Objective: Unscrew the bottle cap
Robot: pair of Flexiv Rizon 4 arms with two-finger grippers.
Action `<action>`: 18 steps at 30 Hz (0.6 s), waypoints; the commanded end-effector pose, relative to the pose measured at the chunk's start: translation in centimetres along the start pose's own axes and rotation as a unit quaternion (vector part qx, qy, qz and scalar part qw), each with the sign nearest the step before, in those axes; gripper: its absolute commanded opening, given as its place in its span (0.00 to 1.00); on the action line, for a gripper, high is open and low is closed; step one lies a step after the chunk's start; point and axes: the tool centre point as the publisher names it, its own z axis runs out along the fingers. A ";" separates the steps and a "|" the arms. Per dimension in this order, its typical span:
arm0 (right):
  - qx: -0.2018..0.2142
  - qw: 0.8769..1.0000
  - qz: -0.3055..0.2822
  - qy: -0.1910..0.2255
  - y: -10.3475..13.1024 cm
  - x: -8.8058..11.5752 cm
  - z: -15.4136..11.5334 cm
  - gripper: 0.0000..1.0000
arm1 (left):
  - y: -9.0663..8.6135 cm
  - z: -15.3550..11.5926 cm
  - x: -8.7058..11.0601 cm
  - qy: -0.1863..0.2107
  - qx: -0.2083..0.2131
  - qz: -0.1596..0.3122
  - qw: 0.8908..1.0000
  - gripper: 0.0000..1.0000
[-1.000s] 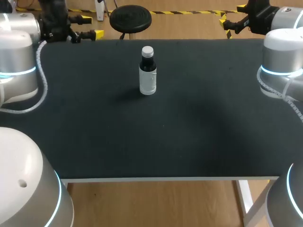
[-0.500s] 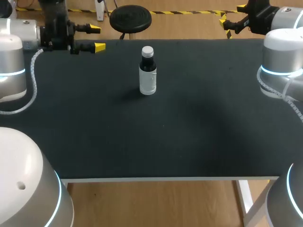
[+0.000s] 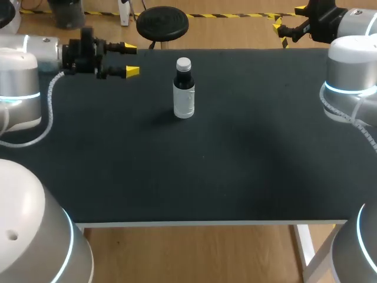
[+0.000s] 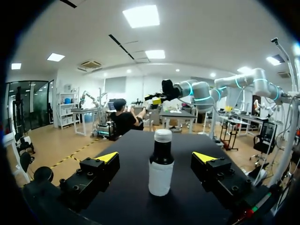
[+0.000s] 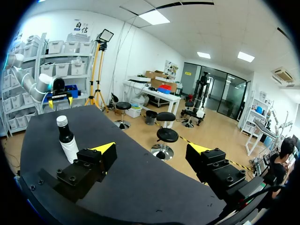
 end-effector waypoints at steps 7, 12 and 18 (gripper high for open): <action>0.000 1.000 0.000 0.001 0.0 0.0 0.0 1.00 | 1.2 2.8 0.0 0.054 0.016 0.018 0.998 1.00; 0.000 1.000 0.000 0.001 0.0 0.0 0.0 1.00 | 1.6 3.6 -0.1 0.058 0.026 0.016 0.998 1.00; 0.000 1.000 0.000 0.001 0.0 0.0 0.0 1.00 | 1.9 4.8 0.0 0.062 0.031 0.014 0.997 1.00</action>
